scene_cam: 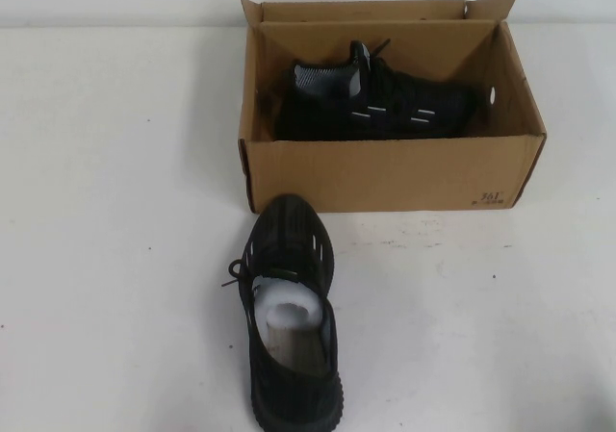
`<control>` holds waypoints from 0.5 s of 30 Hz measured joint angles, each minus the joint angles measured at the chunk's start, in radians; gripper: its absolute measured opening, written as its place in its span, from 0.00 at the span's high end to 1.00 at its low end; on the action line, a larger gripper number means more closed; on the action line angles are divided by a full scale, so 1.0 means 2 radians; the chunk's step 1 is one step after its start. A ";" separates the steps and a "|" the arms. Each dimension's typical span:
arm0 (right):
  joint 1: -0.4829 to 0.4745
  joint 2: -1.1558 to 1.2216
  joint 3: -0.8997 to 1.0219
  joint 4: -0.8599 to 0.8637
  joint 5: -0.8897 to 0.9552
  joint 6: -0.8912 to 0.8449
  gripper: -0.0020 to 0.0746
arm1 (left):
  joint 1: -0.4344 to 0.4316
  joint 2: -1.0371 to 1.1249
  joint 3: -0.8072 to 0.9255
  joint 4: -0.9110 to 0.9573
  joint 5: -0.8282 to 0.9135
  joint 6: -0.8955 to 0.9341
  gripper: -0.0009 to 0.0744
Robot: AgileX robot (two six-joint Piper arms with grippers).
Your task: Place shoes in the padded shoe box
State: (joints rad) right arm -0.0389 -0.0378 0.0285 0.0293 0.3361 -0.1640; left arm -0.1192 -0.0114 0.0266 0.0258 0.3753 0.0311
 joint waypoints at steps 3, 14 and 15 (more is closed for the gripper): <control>0.000 0.000 0.000 0.000 0.000 0.002 0.98 | 0.000 0.000 0.000 0.000 0.000 0.000 0.99; -0.006 0.000 0.000 0.000 0.000 0.002 0.98 | 0.000 0.000 0.000 0.000 0.000 0.000 0.99; -0.006 0.000 0.000 0.000 0.000 0.002 0.98 | 0.000 0.000 0.000 0.000 0.000 0.000 0.99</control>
State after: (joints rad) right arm -0.0515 -0.0378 0.0285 0.0287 0.3361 -0.1606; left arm -0.1192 -0.0114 0.0266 0.0258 0.3753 0.0311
